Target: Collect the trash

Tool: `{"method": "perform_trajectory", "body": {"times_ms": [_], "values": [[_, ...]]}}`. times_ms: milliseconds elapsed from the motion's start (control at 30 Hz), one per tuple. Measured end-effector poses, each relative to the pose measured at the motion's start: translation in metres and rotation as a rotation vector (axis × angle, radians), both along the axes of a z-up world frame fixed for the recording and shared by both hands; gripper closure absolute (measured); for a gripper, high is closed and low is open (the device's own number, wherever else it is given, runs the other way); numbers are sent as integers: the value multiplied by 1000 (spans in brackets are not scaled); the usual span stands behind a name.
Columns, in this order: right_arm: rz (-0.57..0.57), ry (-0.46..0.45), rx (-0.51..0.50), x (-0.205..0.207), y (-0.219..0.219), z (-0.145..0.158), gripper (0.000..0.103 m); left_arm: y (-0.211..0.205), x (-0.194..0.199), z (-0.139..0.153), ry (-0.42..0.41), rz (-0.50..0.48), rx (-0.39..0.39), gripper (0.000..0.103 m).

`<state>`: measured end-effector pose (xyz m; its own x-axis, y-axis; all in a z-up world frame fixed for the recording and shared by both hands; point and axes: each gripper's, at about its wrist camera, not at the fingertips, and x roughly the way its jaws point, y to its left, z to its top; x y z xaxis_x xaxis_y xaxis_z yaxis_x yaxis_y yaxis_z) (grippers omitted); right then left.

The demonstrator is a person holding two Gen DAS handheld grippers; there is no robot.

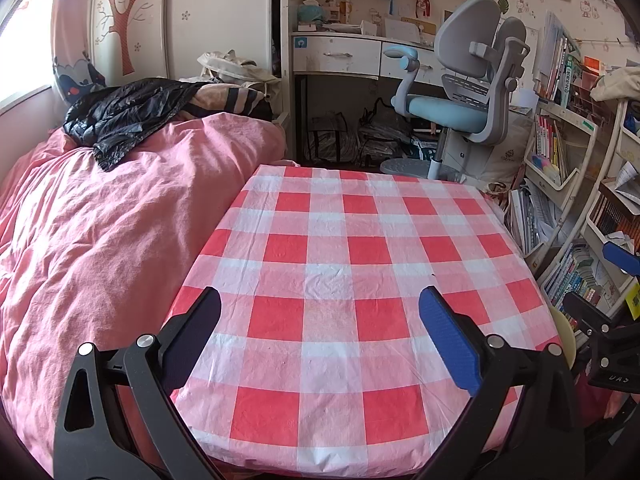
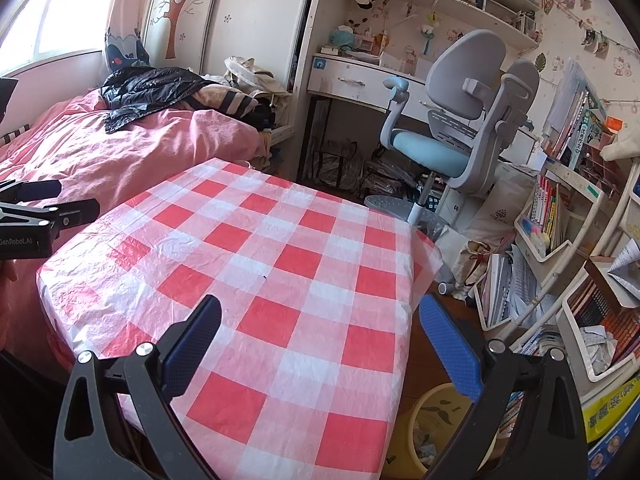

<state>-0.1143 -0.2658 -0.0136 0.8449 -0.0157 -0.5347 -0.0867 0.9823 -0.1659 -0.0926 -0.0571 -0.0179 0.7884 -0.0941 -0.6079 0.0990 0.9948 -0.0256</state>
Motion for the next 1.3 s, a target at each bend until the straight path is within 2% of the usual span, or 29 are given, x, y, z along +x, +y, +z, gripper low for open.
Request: {"method": "perform_trajectory", "body": {"times_ms": [267, 800, 1133, 1300], "values": [[0, 0, 0, 0, 0, 1, 8, 1, 2, -6, 17, -6, 4, 7], [0, 3, -1, -1, -1, 1, 8, -9, 7, -7, 40, 4, 94, 7], [11, 18, -11, -12, -15, -4, 8, -11, 10, -5, 27, -15, 68, 7], [-1, 33, -2, -17, -22, -3, 8, -5, 13, -8, 58, -44, 2, 7]]}}
